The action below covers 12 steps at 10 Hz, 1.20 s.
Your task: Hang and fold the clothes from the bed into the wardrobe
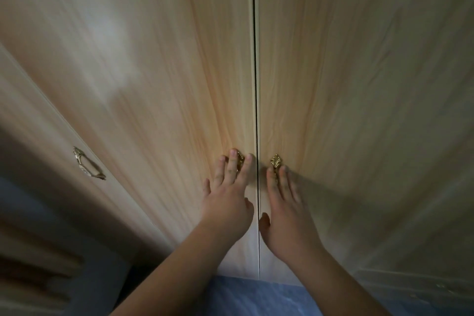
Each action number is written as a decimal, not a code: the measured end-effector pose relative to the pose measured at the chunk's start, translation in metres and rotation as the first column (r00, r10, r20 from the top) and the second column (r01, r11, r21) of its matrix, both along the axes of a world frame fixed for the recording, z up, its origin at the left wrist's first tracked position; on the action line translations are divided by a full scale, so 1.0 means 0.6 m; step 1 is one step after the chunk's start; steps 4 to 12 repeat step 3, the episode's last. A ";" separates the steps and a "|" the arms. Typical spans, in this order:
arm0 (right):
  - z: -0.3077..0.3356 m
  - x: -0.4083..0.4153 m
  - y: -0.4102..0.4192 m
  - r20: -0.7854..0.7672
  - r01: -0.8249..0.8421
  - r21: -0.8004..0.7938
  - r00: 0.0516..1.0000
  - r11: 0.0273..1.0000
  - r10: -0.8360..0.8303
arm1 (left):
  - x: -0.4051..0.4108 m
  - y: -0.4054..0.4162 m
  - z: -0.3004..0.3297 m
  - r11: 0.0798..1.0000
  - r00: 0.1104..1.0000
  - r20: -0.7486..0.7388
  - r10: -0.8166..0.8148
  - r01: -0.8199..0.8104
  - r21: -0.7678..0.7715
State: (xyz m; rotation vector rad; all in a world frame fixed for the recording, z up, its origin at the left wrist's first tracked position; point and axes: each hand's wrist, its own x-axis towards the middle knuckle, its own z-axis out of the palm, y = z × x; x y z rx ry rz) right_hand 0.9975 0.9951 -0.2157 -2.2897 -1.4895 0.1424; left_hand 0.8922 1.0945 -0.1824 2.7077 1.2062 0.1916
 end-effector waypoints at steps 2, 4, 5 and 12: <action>0.039 -0.024 -0.048 -0.005 0.043 -0.038 0.999 0.998 -0.043 | -0.067 -0.024 0.018 0.998 0.995 -0.090 -0.039 0.036 -0.044; 0.053 -0.072 -0.097 0.044 0.071 -0.028 0.997 0.997 -0.070 | -0.126 -0.066 0.025 0.998 0.989 -0.139 -0.058 0.057 -0.011; 0.053 -0.072 -0.097 0.044 0.071 -0.028 0.997 0.997 -0.070 | -0.126 -0.066 0.025 0.998 0.989 -0.139 -0.058 0.057 -0.011; 0.053 -0.072 -0.097 0.044 0.071 -0.028 0.997 0.997 -0.070 | -0.126 -0.066 0.025 0.998 0.989 -0.139 -0.058 0.057 -0.011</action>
